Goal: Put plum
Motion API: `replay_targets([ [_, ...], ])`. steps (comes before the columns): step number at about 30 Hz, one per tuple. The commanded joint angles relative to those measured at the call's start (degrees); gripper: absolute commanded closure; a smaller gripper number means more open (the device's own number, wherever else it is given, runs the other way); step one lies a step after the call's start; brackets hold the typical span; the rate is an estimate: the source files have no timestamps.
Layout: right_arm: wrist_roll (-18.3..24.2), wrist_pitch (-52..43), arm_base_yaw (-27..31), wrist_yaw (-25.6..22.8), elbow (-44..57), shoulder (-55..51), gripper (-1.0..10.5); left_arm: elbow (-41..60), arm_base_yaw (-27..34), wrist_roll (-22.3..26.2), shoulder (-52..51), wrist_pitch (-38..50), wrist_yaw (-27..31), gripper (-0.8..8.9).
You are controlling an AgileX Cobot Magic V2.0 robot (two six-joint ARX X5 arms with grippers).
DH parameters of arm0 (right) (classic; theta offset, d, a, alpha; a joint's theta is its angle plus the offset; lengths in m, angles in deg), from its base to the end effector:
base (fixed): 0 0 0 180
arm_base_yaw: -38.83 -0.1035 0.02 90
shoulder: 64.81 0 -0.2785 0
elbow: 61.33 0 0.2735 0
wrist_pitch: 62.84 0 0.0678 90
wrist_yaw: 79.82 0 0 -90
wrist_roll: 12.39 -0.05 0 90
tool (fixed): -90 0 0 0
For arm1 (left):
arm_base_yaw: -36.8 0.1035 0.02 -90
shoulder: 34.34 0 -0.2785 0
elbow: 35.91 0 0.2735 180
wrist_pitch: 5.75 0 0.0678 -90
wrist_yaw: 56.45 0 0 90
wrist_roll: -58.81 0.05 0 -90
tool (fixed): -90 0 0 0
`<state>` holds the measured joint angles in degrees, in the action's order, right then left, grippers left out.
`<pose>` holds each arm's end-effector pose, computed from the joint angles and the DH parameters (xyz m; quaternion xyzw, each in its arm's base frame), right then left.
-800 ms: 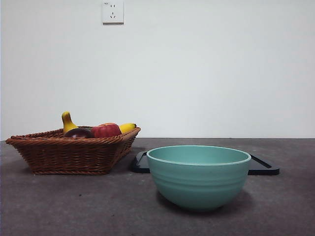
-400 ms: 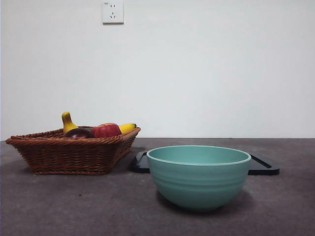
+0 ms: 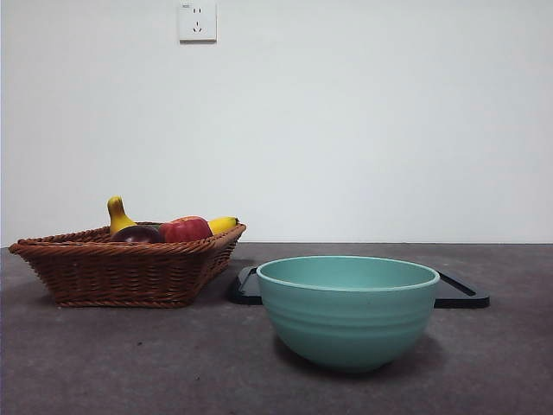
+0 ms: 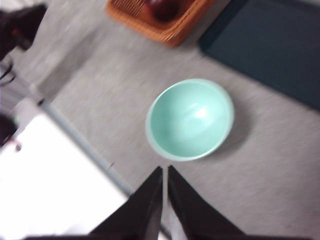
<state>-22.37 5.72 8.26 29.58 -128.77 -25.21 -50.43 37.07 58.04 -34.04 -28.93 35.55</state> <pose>0.1073 0.0826 0.3338 0.0402 0.3794 0.3644 0.8495 0.1229 0.0023 0.1538 -0.0055 0.0780 0.0203 0.9967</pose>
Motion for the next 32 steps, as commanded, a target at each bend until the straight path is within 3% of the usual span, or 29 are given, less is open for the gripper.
replay_targets([
  [1,3.32,-3.85,5.16,-0.83,-0.52,-2.45,9.4,1.2,0.09,-0.17,-0.13,-0.33,0.17,8.06],
  [8,6.45,-20.15,20.79,-2.58,5.16,-12.09,9.4,1.2,0.09,-0.17,-0.13,-0.33,0.17,8.06],
  [14,9.94,-32.89,29.31,-3.37,17.0,-20.94,9.4,1.2,0.09,-0.17,-0.13,-0.33,0.17,8.06],
  [20,10.27,-47.67,32.02,-3.48,32.06,-28.28,9.4,1.2,0.09,-0.17,-0.13,-0.33,0.17,8.06],
  [23,10.05,-54.36,32.04,-6.34,39.04,-31.23,9.4,1.2,0.09,-0.17,-0.13,-0.33,0.17,8.06],
  [32,8.85,-60.17,30.21,-13.51,50.31,-38.23,9.4,1.2,0.09,-0.17,-0.13,-0.33,0.17,8.06],
])
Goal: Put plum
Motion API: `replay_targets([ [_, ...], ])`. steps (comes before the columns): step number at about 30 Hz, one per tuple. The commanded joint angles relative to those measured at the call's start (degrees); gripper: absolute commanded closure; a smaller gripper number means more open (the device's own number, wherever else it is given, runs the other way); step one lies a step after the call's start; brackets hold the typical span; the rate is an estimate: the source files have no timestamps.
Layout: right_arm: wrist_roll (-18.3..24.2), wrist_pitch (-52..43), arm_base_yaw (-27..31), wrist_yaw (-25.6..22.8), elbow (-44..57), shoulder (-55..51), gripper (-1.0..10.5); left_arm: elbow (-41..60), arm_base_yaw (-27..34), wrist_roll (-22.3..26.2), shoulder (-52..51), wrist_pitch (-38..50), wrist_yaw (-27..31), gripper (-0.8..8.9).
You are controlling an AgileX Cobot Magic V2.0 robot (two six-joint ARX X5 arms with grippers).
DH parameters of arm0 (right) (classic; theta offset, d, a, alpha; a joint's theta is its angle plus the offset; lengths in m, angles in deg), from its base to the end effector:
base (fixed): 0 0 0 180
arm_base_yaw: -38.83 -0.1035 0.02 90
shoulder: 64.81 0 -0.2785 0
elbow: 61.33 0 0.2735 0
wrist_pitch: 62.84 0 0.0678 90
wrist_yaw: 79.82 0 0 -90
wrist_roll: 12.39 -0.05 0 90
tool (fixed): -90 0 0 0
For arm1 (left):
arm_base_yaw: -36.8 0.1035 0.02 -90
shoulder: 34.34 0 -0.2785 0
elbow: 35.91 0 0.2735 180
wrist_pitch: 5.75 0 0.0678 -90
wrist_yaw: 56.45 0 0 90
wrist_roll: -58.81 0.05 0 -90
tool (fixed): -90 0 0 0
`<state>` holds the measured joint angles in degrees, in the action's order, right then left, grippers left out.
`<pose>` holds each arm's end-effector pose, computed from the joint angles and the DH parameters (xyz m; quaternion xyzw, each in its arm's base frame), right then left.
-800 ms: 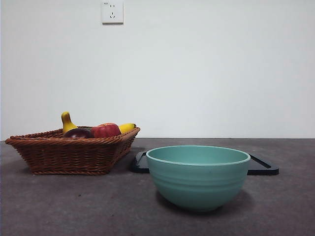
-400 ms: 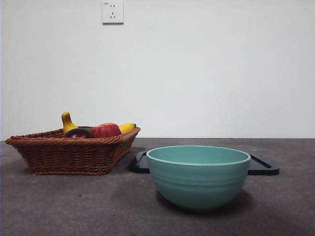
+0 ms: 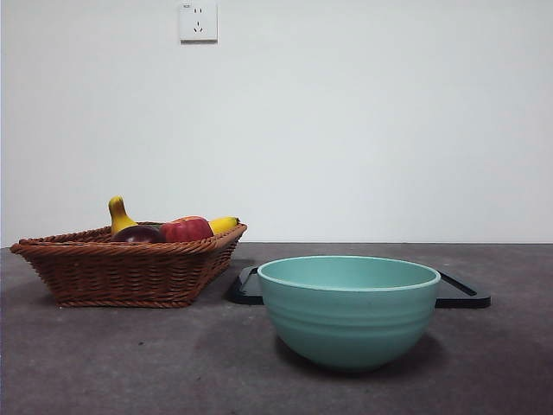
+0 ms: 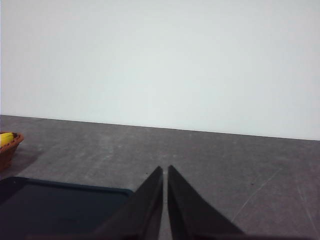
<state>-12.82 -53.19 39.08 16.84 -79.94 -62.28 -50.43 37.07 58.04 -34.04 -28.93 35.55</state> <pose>0.1213 0.0053 0.2047 0.0004 -0.0558 0.0560 0.9969 0.1229 0.0023 0.1538 -0.0055 0.0780 0.0203 0.9967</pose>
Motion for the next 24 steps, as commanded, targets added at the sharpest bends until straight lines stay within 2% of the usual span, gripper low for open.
replay_targets([
  [1,-0.7,-1.27,-0.96,-0.85,2.34,-1.86,9.4,1.2,0.09,-0.17,-0.13,-0.33,0.17,8.06],
  [12,-0.85,1.14,-2.05,-2.67,5.33,-2.32,9.4,1.2,0.09,-0.17,-0.11,-0.31,0.17,8.06],
  [22,-0.85,13.55,-2.05,-3.93,5.33,-2.32,9.4,1.2,0.09,-0.17,-0.11,-0.31,0.17,8.06],
  [24,-0.9,13.42,-2.05,-4.13,5.33,-2.32,9.4,1.2,0.09,-0.17,-0.11,-0.28,0.17,8.06],
])
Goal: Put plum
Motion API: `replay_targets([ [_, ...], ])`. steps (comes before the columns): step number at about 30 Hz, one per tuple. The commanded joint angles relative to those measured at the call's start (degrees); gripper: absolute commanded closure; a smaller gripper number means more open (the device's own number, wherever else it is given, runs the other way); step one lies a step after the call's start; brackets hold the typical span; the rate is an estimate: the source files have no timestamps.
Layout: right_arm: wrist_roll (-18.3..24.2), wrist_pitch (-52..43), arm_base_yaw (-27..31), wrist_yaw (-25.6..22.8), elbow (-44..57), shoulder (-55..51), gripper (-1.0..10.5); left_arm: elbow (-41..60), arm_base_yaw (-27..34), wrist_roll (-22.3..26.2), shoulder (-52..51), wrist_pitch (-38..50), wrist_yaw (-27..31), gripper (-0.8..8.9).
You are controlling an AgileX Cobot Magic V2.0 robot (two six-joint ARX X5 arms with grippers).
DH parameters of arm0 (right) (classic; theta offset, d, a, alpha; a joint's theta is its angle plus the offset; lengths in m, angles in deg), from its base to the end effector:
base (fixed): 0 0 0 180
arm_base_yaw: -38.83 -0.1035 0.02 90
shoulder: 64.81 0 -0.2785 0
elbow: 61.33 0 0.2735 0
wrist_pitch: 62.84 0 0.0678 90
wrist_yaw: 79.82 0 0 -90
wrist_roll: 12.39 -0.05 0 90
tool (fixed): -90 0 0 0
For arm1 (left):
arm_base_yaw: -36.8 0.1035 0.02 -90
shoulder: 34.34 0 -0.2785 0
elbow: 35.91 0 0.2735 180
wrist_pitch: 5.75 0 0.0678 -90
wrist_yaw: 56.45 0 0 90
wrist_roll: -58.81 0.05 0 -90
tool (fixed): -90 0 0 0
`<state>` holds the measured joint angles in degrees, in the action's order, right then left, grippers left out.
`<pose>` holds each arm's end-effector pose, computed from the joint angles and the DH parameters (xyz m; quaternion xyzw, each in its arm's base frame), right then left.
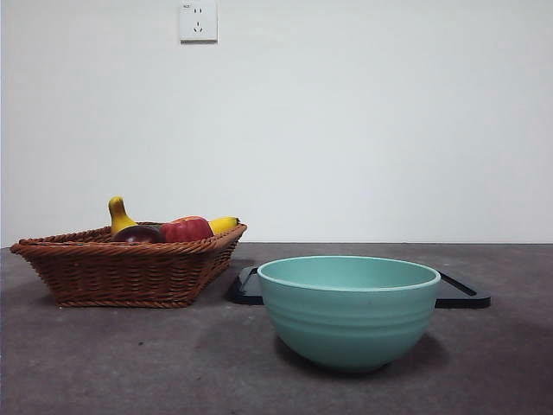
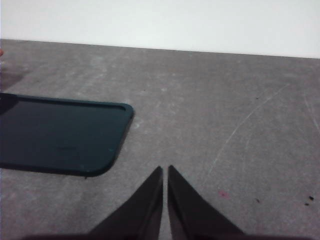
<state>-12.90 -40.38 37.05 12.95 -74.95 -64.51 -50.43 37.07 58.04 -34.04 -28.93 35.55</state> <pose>0.1238 0.0063 0.1493 0.0051 0.0798 0.0392 0.9960 0.1229 0.0023 0.1538 -0.0055 0.0780 0.0203 0.9967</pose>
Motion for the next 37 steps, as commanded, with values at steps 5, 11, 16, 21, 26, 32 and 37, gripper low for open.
replay_targets([
  [5,-0.87,0.48,-0.02,-0.35,0.35,-0.09,9.4,1.2,0.09,-0.17,-0.11,-0.26,0.17,8.06],
  [11,-0.81,-0.68,-0.02,0.0,0.35,-0.09,9.4,1.2,0.09,-0.17,-0.11,-0.28,0.17,8.06],
  [16,-0.81,-0.74,-0.02,0.0,0.31,-0.09,9.4,1.2,0.09,-0.17,-0.11,-0.28,0.17,8.06],
  [21,-0.81,-0.74,-0.02,0.02,0.31,-0.09,9.4,1.2,0.09,-0.17,-0.11,-0.28,0.17,8.06],
  [26,-0.81,-0.74,-0.02,0.0,0.31,-0.09,9.4,1.2,0.09,-0.17,-0.11,-0.28,0.17,8.06],
  [32,-0.81,-0.74,-0.02,0.0,0.31,-0.09,9.4,1.2,0.09,-0.17,-0.11,-0.28,0.17,8.06],
  [37,-0.81,-0.74,-0.02,0.0,0.31,-0.09,9.4,1.2,0.09,-0.17,-0.11,-0.28,0.17,8.06],
])
